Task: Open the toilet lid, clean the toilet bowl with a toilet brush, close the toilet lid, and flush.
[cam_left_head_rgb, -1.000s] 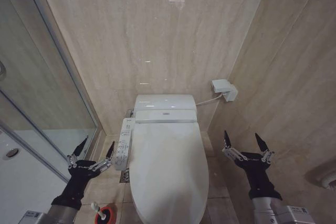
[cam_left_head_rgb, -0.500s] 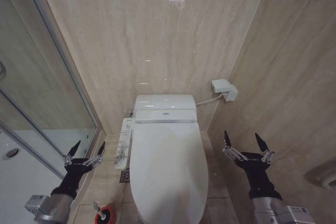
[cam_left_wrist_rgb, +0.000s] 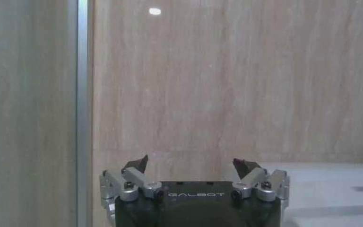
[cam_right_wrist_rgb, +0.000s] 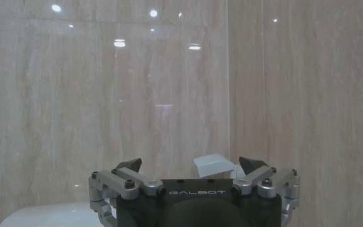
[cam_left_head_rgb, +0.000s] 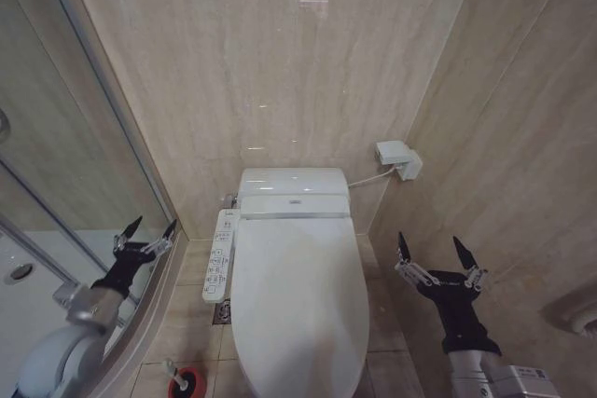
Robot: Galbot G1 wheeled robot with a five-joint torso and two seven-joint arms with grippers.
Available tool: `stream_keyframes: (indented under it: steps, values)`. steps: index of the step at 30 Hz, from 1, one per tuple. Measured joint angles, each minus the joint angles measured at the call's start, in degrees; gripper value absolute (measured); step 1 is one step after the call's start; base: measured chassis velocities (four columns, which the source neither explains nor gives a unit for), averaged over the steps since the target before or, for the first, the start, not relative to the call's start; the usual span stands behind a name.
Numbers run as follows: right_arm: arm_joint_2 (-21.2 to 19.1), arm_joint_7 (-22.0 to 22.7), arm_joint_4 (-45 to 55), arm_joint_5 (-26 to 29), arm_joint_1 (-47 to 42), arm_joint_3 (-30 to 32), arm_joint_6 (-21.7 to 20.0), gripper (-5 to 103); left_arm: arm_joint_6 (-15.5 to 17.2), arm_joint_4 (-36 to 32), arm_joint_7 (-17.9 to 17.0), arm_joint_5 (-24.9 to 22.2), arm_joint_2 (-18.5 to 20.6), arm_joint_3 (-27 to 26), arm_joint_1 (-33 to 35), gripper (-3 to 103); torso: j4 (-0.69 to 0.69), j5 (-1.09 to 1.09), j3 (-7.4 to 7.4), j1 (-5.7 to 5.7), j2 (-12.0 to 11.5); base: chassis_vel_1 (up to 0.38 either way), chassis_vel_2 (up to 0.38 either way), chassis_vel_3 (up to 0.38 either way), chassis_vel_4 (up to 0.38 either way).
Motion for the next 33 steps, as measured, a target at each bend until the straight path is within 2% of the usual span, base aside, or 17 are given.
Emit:
stream_keyframes:
  steps: [4,5,11,12,18,19,26,27,33]
  values:
    - [0.0,0.0,0.0,0.0,0.0,0.0,0.0,100,0.3,4.6,0.2,-0.9,1.9,2.4,-4.1,94,0.0,-0.01,0.0,0.0,0.0,0.0,0.0,0.0,0.0]
    - [0.0,0.0,0.0,0.0,0.0,0.0,0.0,100,0.6,5.8,0.2,-1.3,2.4,3.1,-5.2,84,0.01,-0.01,0.0,0.0,0.0,0.0,0.0,0.0,0.0]
    - [0.0,0.0,0.0,0.0,0.0,0.0,0.0,100,1.1,11.4,0.1,-4.0,4.7,7.1,-11.7,84,0.02,0.0,-0.01,0.0,0.0,0.0,0.0,0.0,0.0]
    - [0.0,0.0,0.0,0.0,0.0,0.0,0.0,100,1.0,12.5,0.0,-4.2,5.0,8.2,-13.3,62,-0.01,0.0,-0.01,0.0,0.0,0.0,0.0,0.0,0.0]
    - [0.0,0.0,0.0,0.0,0.0,0.0,0.0,100,0.7,17.4,-0.1,-5.2,5.9,12.7,-19.3,62,0.02,0.01,0.0,0.0,0.0,0.0,0.0,0.0,0.0]
    - [0.0,0.0,0.0,0.0,0.0,0.0,0.0,100,0.6,18.5,0.0,-5.3,6.0,13.5,-20.4,35,0.02,0.0,0.0,0.0,0.0,0.0,0.0,0.0,0.0]
    - [0.0,0.0,0.0,0.0,0.0,0.0,0.0,100,-1.5,24.5,2.3,-5.7,6.4,18.5,-25.8,35,0.02,0.0,0.0,0.0,0.0,0.0,0.0,0.0,0.0]
    - [0.0,0.0,0.0,0.0,0.0,0.0,0.0,100,-2.5,26.8,3.8,-5.7,6.7,20.3,-27.7,8,0.01,0.0,0.0,0.0,0.0,0.0,0.0,0.0,0.0]
    - [0.0,0.0,0.0,0.0,0.0,0.0,0.0,100,-5.4,32.2,7.2,-5.6,7.6,25.4,-32.7,8,0.0,0.0,0.0,0.0,0.0,0.0,0.0,0.0,0.0]
